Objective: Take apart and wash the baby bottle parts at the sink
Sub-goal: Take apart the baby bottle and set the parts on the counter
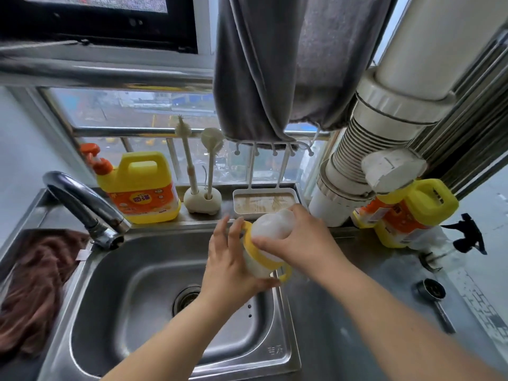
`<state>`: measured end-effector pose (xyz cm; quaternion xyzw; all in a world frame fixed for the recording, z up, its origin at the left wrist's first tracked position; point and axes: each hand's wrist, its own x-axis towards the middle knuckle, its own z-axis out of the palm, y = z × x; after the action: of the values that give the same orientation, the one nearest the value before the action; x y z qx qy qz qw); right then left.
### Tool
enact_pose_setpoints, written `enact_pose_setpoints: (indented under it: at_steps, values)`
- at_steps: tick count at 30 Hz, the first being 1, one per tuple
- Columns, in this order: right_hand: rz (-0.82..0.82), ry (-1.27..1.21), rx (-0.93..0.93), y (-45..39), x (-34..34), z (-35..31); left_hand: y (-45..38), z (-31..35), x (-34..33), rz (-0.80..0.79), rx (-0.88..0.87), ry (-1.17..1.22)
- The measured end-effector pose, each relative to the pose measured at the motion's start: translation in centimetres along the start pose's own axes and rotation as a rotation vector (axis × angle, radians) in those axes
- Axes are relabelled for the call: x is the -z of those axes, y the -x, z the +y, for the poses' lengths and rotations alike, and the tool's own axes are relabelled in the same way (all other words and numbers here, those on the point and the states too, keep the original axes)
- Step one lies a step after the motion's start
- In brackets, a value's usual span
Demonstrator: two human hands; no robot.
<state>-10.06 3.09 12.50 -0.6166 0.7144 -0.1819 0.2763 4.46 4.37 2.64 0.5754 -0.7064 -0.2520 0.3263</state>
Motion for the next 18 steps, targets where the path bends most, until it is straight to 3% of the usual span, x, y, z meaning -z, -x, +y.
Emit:
enact_pose_setpoints:
  at_steps: [9, 14, 18]
  values:
    - [-0.094, 0.074, 0.07, 2.2, 0.4, 0.8, 0.6, 0.2, 0.3, -0.155, 0.022, 0.062]
    - [-0.204, 0.072, 0.151, 2.7, 1.2, 2.6, 0.2, -0.2, 1.0, -0.296, -0.078, -0.054]
    - [-0.232, 0.094, 0.179, 2.4, 1.9, 3.7, 0.1, -0.7, 1.1, -0.277, -0.15, -0.125]
